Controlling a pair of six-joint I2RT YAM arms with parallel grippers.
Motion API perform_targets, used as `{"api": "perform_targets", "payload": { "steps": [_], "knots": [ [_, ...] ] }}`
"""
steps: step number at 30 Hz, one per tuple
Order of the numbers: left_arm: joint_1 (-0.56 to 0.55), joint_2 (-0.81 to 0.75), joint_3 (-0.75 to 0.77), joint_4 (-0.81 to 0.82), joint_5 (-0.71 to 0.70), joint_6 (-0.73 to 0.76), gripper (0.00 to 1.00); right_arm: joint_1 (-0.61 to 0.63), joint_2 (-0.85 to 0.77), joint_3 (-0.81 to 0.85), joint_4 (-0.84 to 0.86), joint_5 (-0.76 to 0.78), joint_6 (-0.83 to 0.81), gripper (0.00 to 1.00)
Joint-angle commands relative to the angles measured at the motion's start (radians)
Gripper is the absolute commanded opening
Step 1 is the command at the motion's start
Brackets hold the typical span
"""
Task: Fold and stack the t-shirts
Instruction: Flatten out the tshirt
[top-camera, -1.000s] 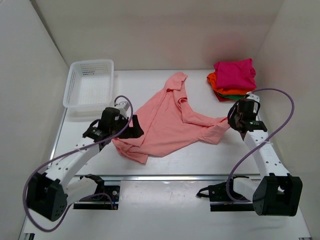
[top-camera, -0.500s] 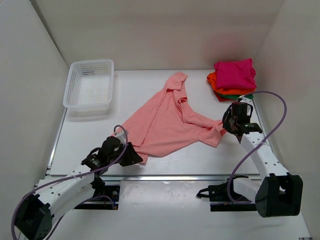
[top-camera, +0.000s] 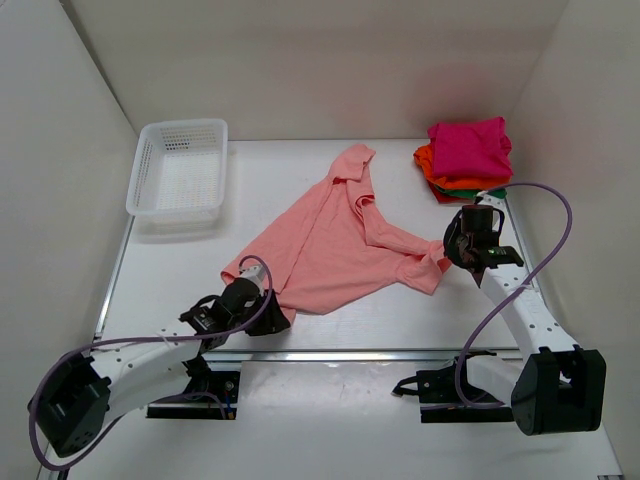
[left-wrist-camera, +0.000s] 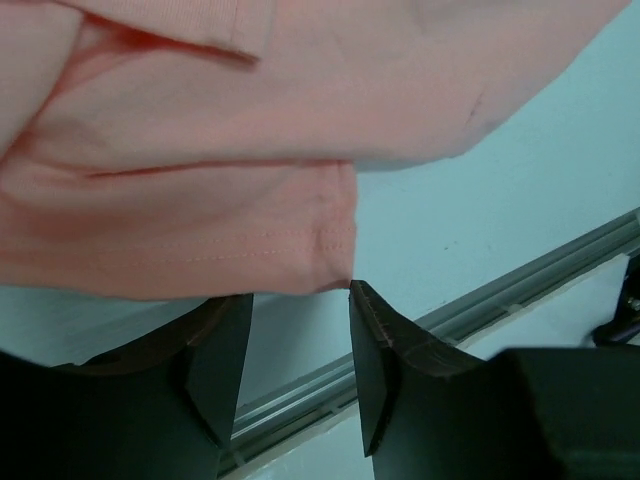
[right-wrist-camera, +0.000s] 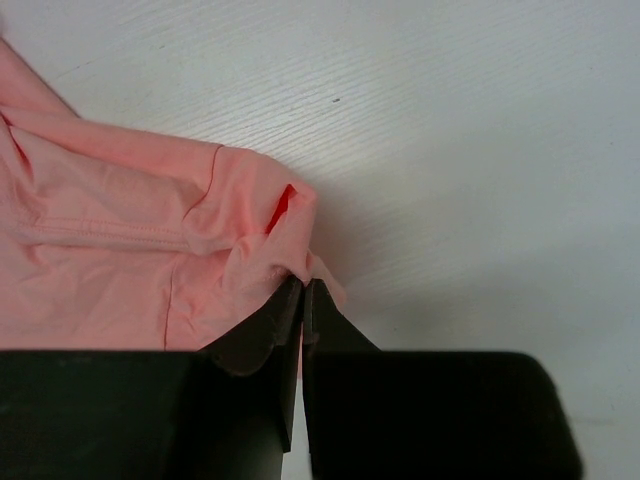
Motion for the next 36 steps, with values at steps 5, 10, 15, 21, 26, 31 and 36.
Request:
{"api": "perform_targets", "payload": {
  "steps": [5, 10, 15, 21, 26, 31, 36],
  "knots": [
    [-0.053, 0.110, 0.060, 0.034, -0.110, -0.050, 0.56, 0.007, -0.022, -0.015, 0.045, 0.014, 0.007, 0.00],
    [-0.069, 0.196, 0.083, 0.078, -0.095, -0.064, 0.56, -0.003, -0.027, -0.015, 0.048, 0.016, 0.005, 0.00],
    [-0.112, 0.310, 0.130, 0.061, -0.095, -0.058, 0.46, -0.013, -0.030, -0.017, 0.054, 0.001, 0.004, 0.00],
    [-0.067, 0.301, 0.117, 0.028, -0.072, -0.021, 0.00, -0.022, -0.029, -0.026, 0.050, -0.002, -0.019, 0.00],
    [0.072, 0.043, 0.140, -0.204, -0.086, 0.094, 0.00, -0.062, -0.073, -0.023, 0.034, -0.041, -0.047, 0.00],
    [0.261, -0.147, 0.134, -0.400, -0.038, 0.192, 0.00, -0.062, -0.073, -0.030, 0.037, -0.047, -0.030, 0.00],
    [0.185, -0.155, 0.083, -0.391, 0.046, 0.138, 0.00, -0.044, -0.073, -0.043, 0.031, -0.038, -0.025, 0.00]
  ]
}}
